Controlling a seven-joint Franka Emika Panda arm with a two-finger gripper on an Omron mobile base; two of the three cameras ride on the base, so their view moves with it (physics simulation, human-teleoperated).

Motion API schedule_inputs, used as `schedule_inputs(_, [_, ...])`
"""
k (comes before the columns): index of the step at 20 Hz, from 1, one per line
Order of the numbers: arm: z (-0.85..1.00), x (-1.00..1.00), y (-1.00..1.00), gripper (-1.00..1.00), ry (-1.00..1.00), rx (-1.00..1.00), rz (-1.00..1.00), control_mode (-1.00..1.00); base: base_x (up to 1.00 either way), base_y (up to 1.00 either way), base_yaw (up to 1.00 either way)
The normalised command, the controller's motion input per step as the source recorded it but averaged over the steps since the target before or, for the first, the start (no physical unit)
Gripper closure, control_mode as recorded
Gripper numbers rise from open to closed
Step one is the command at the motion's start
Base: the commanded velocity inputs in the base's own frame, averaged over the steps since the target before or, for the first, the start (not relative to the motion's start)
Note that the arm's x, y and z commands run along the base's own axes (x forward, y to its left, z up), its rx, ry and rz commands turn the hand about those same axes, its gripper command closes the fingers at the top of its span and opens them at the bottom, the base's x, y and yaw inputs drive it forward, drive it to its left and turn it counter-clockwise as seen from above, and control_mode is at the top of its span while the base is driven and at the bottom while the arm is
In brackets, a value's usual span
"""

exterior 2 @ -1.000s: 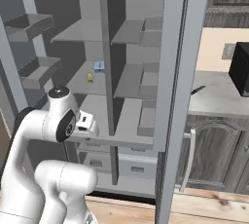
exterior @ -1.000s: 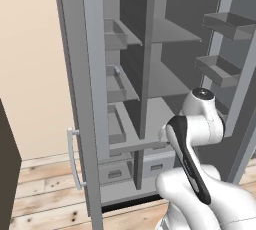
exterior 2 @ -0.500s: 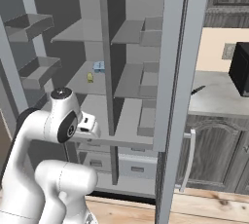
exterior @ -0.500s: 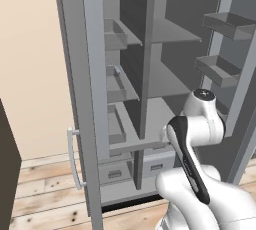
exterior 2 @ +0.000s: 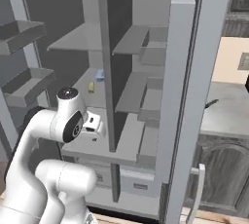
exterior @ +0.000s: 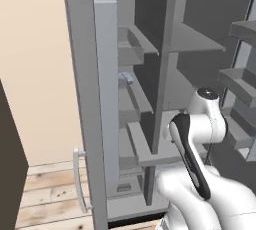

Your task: Retrieve the butter from the fridge and place it on a plate on the dining table. Then retrieve the butter knife by the fridge and place it near the plate.

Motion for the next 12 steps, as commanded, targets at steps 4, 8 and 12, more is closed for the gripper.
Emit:
schedule_inputs(4, [0.00, 0.00, 0.00, -1.00, 0.00, 0.00, 0.00, 1.00, 0.35, -0.35, 0.32])
schedule_inputs(8, [0.00, 0.00, 0.00, -1.00, 0.00, 0.00, 0.00, 1.00, 0.07, -0.40, 0.28])
schedule_inputs(12, [0.00, 0.00, 0.00, -1.00, 0.00, 0.00, 0.00, 1.00, 0.13, -0.32, 0.36])
